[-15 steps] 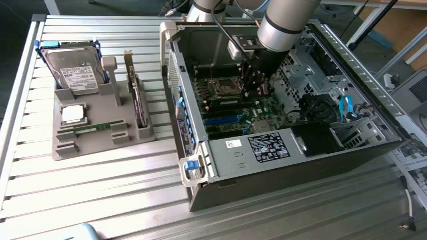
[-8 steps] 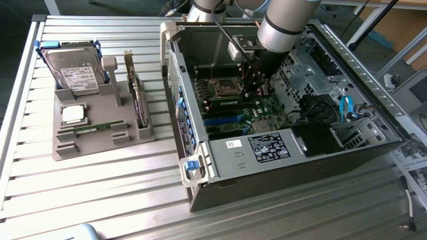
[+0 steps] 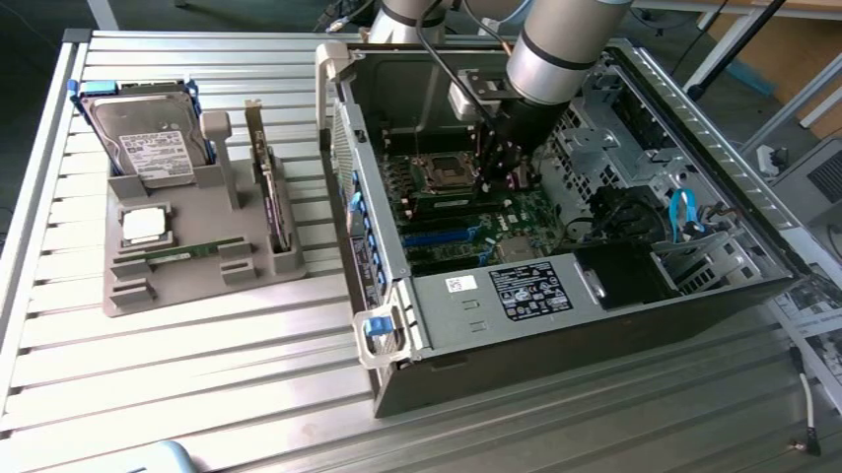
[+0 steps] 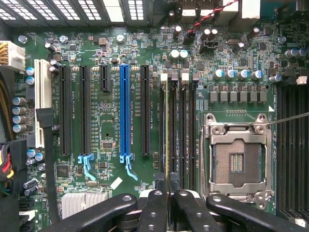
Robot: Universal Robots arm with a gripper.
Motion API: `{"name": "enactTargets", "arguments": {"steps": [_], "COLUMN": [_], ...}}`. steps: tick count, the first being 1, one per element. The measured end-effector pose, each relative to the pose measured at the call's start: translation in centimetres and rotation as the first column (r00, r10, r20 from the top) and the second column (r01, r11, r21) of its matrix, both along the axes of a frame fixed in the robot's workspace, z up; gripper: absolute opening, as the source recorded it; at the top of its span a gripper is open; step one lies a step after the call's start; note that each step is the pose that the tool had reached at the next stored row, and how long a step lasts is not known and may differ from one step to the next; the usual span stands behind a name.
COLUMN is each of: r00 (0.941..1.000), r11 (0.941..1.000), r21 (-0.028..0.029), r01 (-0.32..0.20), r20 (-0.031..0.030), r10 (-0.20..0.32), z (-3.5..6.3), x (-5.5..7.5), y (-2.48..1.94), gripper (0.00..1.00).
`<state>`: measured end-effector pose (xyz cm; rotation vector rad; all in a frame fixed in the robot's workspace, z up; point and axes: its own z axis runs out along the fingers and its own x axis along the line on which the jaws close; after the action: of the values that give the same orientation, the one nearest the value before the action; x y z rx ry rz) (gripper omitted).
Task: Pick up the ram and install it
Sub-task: 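Insert the ram into the slot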
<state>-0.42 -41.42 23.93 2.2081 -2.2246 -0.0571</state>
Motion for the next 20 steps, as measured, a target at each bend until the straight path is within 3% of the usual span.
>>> {"name": "enactTargets", "arguments": {"steps": [20], "r00": [1.0], "r11": [1.0], "r21": [-0.0001], "r01": [-0.004], "r20": [0.0], "r10": [0.004], "z": [-0.21], "x": [0.01], "y": [0.0], "gripper": [0.12]}}
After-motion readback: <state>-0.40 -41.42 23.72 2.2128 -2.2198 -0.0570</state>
